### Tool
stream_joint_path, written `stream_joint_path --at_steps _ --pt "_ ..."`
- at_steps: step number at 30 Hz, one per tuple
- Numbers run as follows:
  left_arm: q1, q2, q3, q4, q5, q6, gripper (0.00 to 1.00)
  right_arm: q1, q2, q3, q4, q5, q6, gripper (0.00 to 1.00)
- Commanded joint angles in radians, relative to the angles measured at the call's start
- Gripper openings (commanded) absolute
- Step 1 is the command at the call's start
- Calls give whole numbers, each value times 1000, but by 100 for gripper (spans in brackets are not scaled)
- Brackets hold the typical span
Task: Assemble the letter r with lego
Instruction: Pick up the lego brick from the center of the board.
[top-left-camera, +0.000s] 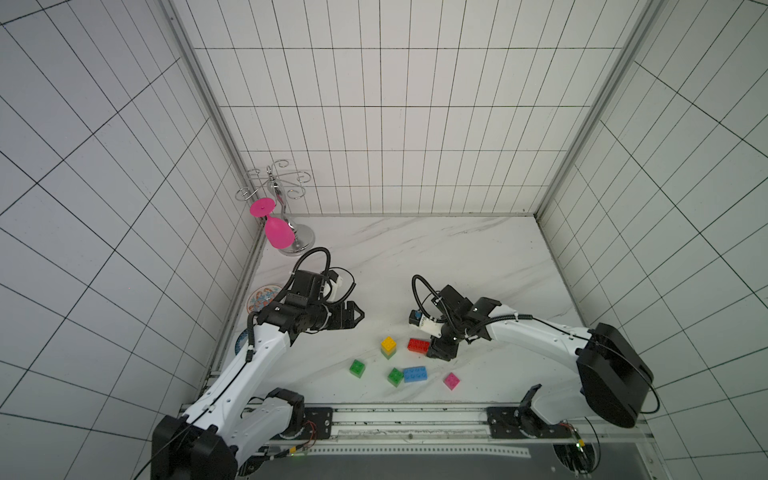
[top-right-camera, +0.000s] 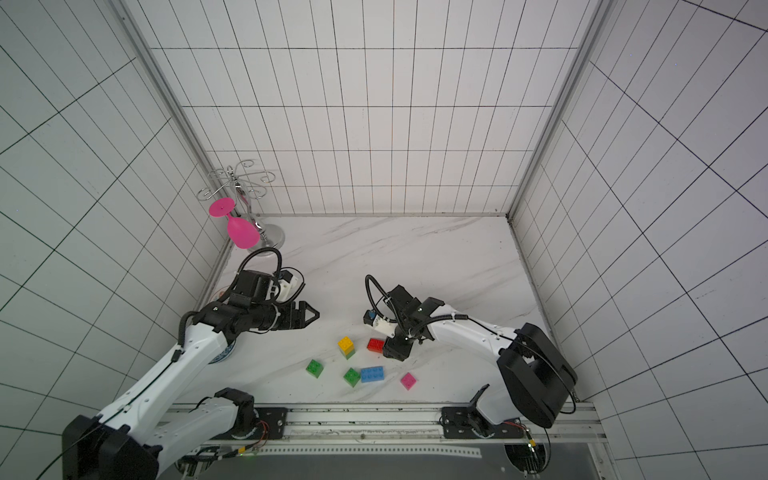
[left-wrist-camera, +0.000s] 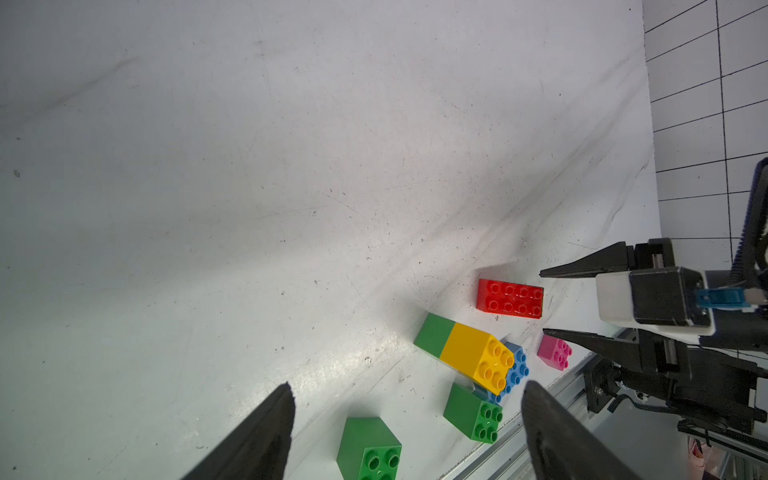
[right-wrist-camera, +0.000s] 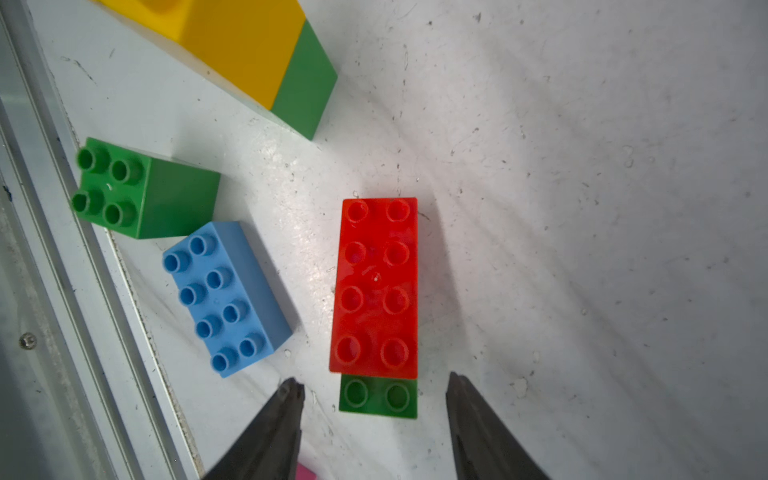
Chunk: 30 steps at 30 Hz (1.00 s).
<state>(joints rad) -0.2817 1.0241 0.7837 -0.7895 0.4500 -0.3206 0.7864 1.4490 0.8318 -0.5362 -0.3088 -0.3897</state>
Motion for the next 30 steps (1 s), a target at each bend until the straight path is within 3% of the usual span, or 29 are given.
stream_joint_path --at_steps 1,30 --pt "-1 2 2 15 13 22 86 11 23 26 4 5 -3 59" --pt "-1 8 4 10 30 30 86 33 132 109 -15 27 -8 53"
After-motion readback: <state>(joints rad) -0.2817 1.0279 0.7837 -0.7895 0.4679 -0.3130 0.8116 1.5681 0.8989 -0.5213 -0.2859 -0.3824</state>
